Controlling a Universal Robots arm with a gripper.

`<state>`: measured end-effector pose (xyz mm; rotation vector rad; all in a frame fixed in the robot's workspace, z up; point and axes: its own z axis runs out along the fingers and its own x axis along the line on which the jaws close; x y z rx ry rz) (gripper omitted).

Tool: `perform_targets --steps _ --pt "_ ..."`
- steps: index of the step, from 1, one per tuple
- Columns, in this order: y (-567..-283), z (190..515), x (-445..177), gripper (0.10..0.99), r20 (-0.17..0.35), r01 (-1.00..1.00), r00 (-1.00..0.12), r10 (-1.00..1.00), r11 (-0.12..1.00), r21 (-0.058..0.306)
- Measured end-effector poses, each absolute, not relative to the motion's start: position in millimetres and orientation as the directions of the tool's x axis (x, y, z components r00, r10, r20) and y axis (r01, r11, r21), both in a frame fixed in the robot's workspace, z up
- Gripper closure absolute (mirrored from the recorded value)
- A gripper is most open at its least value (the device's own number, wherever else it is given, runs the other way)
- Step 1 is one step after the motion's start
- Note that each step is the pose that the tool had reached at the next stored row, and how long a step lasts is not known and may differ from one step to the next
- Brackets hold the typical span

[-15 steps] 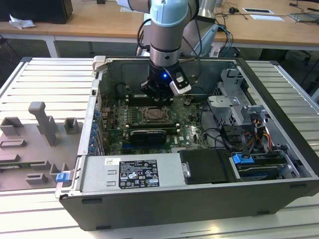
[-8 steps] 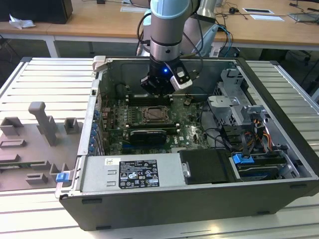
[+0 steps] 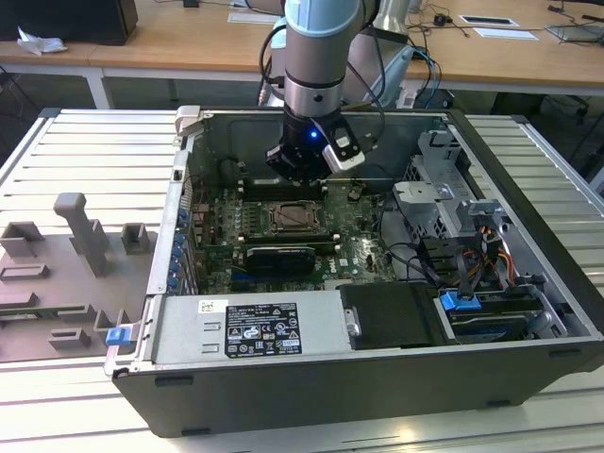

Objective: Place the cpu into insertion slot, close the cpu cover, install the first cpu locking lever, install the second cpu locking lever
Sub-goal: 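Install the first cpu locking lever, then install the second cpu locking lever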

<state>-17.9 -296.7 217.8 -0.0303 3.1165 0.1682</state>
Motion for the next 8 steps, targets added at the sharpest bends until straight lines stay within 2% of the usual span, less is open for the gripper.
perform_targets --steps 8 --pt "-299.7 218.0 -17.9 0.980 -0.021 -0.021 -1.000 -0.018 0.994 0.107"
